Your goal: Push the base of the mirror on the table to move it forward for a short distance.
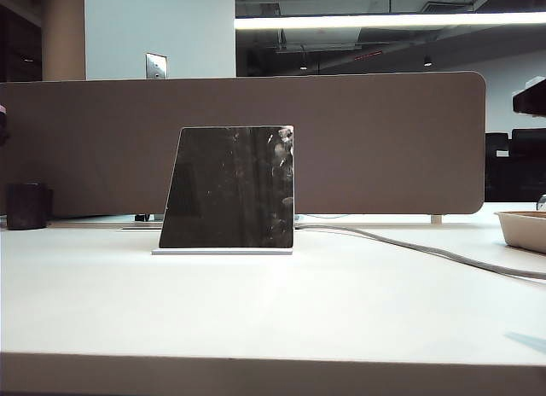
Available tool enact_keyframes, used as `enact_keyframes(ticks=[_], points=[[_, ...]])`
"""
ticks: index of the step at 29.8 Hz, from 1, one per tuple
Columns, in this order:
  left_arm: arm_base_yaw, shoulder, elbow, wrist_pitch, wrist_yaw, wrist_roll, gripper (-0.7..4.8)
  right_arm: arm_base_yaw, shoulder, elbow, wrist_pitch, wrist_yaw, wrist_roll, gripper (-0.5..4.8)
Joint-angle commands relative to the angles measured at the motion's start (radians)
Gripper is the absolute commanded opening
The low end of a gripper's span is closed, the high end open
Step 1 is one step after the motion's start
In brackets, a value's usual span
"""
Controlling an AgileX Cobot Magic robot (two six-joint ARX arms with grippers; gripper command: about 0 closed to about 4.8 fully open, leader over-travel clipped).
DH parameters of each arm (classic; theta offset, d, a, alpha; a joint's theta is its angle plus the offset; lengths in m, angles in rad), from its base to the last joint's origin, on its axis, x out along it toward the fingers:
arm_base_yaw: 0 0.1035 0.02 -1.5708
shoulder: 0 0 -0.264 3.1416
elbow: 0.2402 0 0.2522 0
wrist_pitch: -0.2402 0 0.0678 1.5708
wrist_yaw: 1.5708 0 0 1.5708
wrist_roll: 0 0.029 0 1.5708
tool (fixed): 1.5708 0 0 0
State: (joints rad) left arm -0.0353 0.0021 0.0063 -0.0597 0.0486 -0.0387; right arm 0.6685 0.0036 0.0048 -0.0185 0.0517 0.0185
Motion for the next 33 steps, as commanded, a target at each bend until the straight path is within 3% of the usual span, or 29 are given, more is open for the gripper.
enact_keyframes(ticks=[1, 23, 33], points=[[0.000, 0.001, 0.001, 0.016, -0.003, -0.002, -0.02, 0.000, 0.000, 0.001, 0.015, -0.002, 0.000, 0.22], [0.000, 0.001, 0.001, 0.016, -0.003, -0.002, -0.02, -0.002, 0.000, 0.001, 0.015, -0.002, 0.000, 0.22], [0.000, 0.001, 0.001, 0.016, -0.003, -0.002, -0.02, -0.335, 0.000, 0.001, 0.015, -0.002, 0.000, 0.22]])
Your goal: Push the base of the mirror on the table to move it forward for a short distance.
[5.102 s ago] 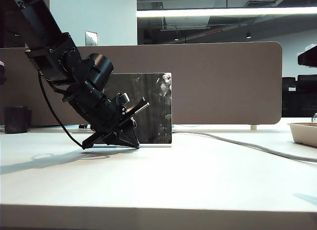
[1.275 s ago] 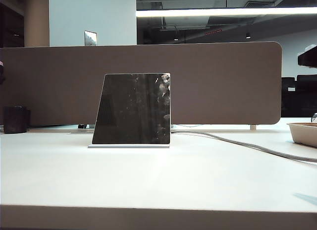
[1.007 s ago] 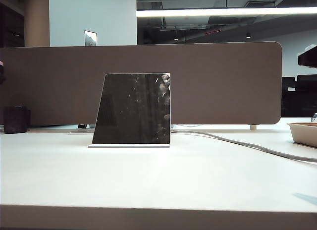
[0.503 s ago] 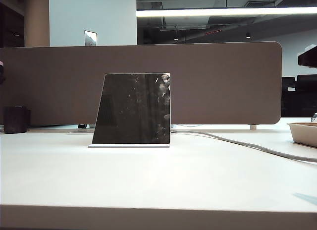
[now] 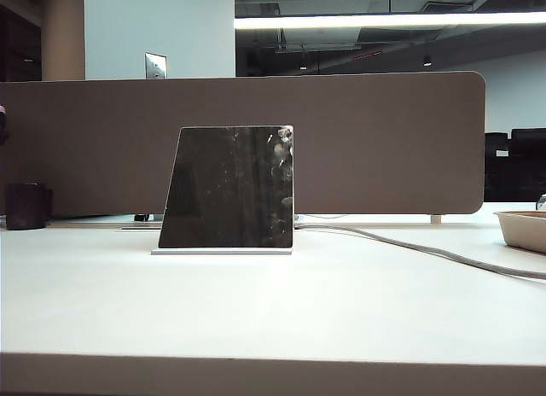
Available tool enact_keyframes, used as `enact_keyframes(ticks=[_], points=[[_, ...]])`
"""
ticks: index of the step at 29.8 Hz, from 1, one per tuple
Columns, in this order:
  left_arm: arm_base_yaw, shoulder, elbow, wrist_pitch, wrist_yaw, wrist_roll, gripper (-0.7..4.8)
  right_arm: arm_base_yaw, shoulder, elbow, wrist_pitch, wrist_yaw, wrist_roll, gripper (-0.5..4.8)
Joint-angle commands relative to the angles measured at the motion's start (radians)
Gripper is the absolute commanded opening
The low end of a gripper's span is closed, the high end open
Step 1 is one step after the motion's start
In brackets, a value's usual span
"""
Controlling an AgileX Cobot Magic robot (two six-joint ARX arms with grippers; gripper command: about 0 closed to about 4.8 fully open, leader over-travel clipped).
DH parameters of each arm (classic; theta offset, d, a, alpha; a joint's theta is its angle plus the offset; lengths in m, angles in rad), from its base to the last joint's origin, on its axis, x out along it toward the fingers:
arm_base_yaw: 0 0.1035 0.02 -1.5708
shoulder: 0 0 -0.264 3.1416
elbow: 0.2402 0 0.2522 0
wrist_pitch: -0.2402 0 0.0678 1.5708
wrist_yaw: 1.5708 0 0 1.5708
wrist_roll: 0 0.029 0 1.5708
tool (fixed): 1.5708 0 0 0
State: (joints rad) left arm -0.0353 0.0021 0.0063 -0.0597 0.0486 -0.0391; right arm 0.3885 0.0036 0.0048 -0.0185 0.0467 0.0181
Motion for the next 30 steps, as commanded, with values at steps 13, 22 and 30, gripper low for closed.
enact_keyframes(ticks=[13, 22, 30], points=[[0.000, 0.001, 0.001, 0.016, -0.003, -0.002, -0.02, -0.360, 0.000, 0.001, 0.015, 0.003, 0.000, 0.22], [0.000, 0.001, 0.001, 0.016, -0.003, -0.002, -0.02, -0.360, 0.000, 0.001, 0.015, 0.003, 0.000, 0.22], [0.000, 0.001, 0.001, 0.016, -0.003, -0.002, -0.02, -0.362, 0.000, 0.001, 0.015, 0.003, 0.001, 0.22]])
